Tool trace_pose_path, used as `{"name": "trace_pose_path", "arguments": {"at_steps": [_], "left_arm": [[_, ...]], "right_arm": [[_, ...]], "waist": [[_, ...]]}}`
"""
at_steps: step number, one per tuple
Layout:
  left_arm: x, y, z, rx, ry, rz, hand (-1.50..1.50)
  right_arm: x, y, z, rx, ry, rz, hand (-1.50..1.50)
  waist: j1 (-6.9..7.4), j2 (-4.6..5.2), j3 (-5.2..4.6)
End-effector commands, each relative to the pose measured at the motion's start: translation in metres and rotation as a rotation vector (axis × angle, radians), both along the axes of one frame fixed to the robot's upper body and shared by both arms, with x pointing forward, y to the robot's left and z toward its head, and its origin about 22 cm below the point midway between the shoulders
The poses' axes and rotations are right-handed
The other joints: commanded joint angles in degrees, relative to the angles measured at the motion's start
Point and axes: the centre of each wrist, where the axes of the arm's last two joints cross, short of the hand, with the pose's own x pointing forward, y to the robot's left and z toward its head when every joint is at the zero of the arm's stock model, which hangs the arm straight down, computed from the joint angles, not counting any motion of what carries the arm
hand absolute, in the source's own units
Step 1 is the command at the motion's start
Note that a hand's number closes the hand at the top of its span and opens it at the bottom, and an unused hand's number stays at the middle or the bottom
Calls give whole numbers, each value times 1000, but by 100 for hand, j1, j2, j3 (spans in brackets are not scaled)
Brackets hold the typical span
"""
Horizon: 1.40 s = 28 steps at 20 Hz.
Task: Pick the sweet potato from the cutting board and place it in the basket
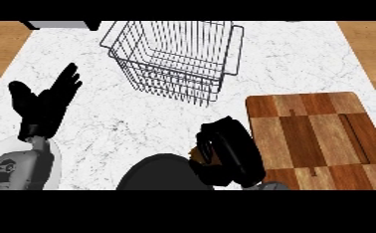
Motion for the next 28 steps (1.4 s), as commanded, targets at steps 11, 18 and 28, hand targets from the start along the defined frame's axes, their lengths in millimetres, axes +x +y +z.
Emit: {"name": "trace_pose_path", "arguments": {"at_steps": [11, 18, 28], "left_arm": [[8, -11, 0, 12, 6, -55, 0], [13, -14, 5, 21, 5, -58, 0], [23, -30, 9, 8, -20, -101, 0]], "right_arm": [[-10, 60, 77, 250, -126, -340, 150], [20, 85, 115, 192, -187, -549, 150], [65, 127, 174, 114, -210, -799, 150]], "waist": [[267, 21, -92], [359, 32, -102], [535, 132, -63]]}}
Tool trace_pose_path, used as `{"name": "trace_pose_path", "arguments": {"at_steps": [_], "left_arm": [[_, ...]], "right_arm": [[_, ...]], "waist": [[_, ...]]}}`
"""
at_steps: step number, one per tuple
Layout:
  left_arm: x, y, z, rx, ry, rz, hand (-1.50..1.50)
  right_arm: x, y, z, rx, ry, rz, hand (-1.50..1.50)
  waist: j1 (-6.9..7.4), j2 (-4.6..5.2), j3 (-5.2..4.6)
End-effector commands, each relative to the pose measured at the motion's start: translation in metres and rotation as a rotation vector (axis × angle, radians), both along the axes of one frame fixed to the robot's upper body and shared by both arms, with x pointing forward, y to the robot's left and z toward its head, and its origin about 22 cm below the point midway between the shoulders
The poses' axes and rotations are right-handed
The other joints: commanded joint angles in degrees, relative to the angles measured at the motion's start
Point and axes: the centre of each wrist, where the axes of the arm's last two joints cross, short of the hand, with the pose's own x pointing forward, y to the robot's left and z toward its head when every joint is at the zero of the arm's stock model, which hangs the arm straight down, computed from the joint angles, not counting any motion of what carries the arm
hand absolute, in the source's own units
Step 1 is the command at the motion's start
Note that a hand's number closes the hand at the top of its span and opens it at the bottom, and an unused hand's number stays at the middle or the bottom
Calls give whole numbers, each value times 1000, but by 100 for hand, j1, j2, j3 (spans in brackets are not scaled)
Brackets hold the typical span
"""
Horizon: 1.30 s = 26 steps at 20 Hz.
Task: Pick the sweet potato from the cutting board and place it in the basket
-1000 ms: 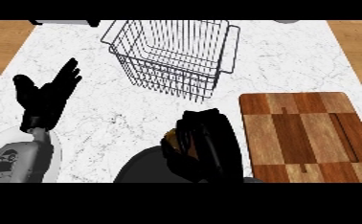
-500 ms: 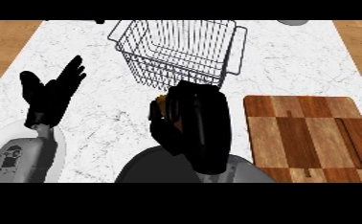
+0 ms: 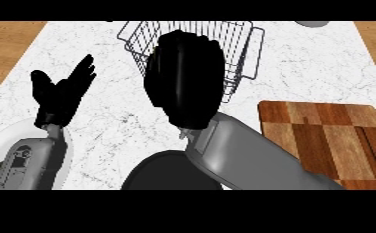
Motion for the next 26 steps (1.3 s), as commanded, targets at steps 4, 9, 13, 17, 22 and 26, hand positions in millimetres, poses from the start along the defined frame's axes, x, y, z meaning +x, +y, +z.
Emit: {"name": "trace_pose_path", "arguments": {"at_steps": [4, 9, 13, 17, 22, 26], "left_arm": [[5, -4, 4, -1, -3, -13, 0], [2, -4, -2, -7, -10, -13, 0], [10, 5, 7, -3, -7, -4, 0], [-3, 9, 0, -1, 1, 17, 0], [2, 11, 6, 7, -30, 28, 0], [11, 5, 6, 5, -18, 27, 0]], "right_arm": [[17, 34, 20, 37, 92, -205, 150], [46, 33, 26, 124, 90, -177, 150], [54, 35, 4, 113, 79, -189, 150], [82, 15, -1, 187, 76, -333, -150], [91, 10, -27, 178, 102, -328, -150], [80, 22, -28, 195, 69, -232, -150]], "waist": [[-15, 29, 23], [5, 99, 34], [-56, 103, 35], [-135, 60, 42], [-114, 95, 40], [-200, 84, 42]]}}
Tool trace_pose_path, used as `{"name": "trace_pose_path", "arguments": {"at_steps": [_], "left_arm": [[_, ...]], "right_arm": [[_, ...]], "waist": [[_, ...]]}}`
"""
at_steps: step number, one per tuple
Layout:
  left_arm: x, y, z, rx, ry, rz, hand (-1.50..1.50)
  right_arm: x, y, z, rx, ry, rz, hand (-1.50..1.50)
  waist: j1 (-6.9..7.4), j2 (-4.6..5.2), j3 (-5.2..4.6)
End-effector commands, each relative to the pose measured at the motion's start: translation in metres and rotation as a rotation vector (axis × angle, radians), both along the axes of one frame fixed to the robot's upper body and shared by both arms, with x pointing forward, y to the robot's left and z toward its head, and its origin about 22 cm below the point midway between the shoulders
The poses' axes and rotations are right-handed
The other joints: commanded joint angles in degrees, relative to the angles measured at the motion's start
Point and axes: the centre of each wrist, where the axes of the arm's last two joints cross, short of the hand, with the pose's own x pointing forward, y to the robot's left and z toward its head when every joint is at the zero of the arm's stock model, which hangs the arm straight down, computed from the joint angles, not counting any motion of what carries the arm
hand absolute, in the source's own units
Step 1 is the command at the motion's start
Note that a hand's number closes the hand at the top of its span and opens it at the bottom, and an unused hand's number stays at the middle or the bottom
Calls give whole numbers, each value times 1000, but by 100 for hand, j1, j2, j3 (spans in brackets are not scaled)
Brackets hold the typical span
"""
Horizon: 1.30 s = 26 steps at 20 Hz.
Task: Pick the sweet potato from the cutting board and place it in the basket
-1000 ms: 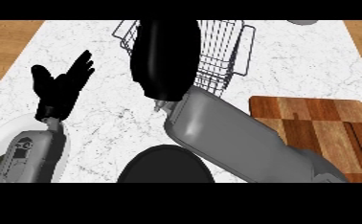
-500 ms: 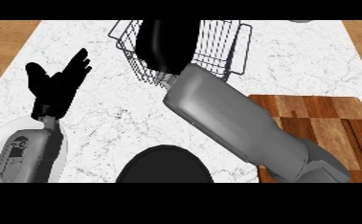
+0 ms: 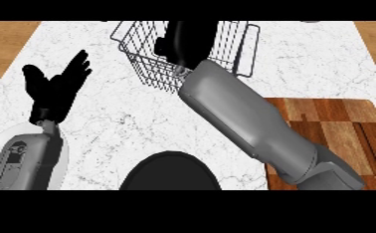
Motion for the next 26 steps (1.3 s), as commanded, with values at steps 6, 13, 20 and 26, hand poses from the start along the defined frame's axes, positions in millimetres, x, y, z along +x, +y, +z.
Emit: {"name": "trace_pose_path", "arguments": {"at_steps": [6, 13, 20, 26], "left_arm": [[-6, 11, -3, 5, -1, 27, 0], [-21, 19, -20, -8, 46, 82, 0], [-28, 41, -21, -21, 46, 133, 0], [-36, 43, -12, 3, 37, 125, 0]], "right_arm": [[13, -5, 16, 378, -99, -97, -150], [7, -31, 28, 654, -206, -112, -150], [-44, -75, -8, 681, -102, -80, -150], [-112, -132, -17, 638, -20, -13, -150]], "waist": [[-120, -24, 6], [-493, -179, 17], [-768, -181, 16], [-698, -161, 16]]}}
